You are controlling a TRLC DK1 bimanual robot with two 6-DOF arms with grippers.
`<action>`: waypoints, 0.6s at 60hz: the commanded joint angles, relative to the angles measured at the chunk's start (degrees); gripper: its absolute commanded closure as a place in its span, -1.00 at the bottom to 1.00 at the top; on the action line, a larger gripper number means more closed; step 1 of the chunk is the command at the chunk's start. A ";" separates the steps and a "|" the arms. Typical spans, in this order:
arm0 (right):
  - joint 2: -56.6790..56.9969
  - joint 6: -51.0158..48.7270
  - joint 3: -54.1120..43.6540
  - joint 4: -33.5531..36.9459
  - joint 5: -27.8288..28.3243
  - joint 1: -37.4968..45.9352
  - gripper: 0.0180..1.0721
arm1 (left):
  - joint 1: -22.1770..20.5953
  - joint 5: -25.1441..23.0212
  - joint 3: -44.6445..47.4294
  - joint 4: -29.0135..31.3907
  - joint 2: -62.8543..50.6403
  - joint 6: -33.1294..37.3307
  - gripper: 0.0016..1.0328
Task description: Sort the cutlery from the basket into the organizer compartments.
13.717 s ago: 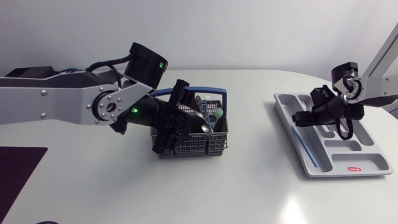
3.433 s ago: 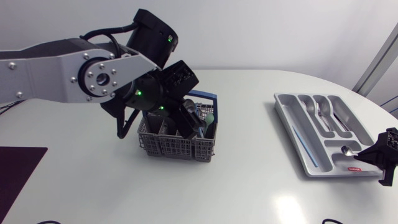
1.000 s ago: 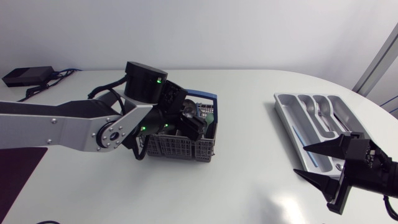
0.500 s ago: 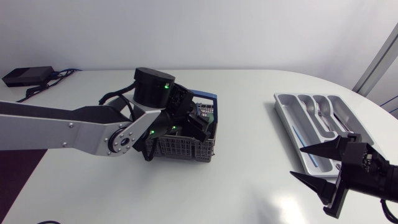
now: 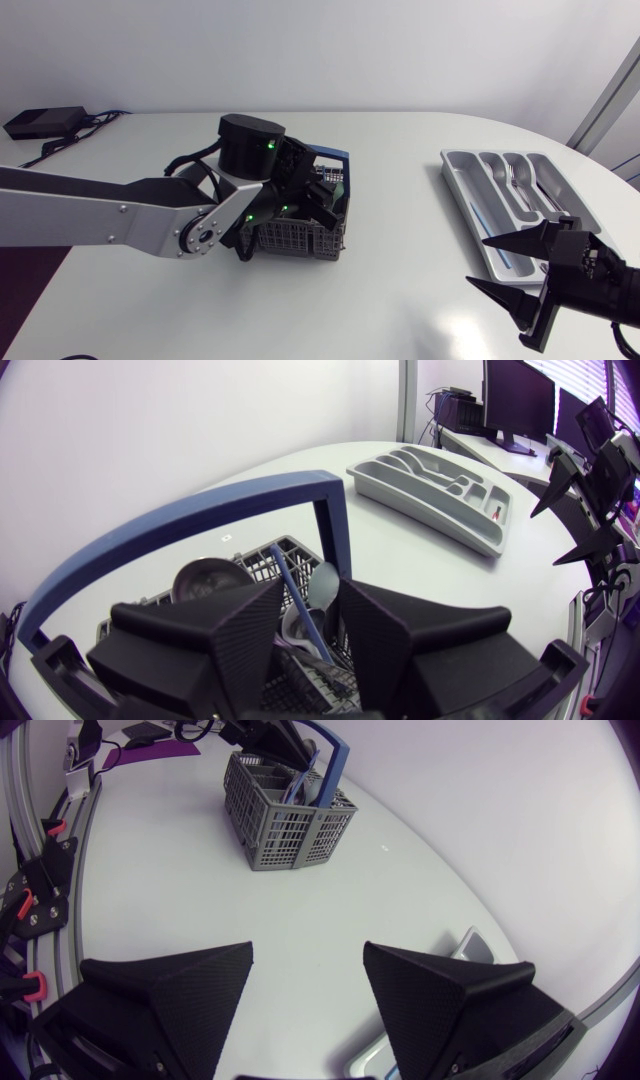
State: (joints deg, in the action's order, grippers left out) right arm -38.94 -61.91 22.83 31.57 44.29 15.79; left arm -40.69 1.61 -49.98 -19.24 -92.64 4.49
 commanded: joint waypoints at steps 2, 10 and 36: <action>0.18 1.09 -1.91 -0.20 -0.35 -0.76 -0.52 | -0.45 0.06 1.90 -2.02 -0.96 -0.45 0.59; 0.71 1.35 -2.18 -0.11 -0.70 -1.11 -0.52 | -0.45 0.06 2.08 -2.29 -1.23 -0.71 0.92; 2.73 1.97 -3.14 0.33 -1.58 -2.43 -0.52 | -1.50 0.06 3.57 -3.52 -0.87 -0.18 0.88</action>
State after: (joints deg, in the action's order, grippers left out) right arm -36.73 -61.45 21.28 31.53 43.20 14.13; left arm -41.87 1.61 -47.70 -22.02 -92.75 4.51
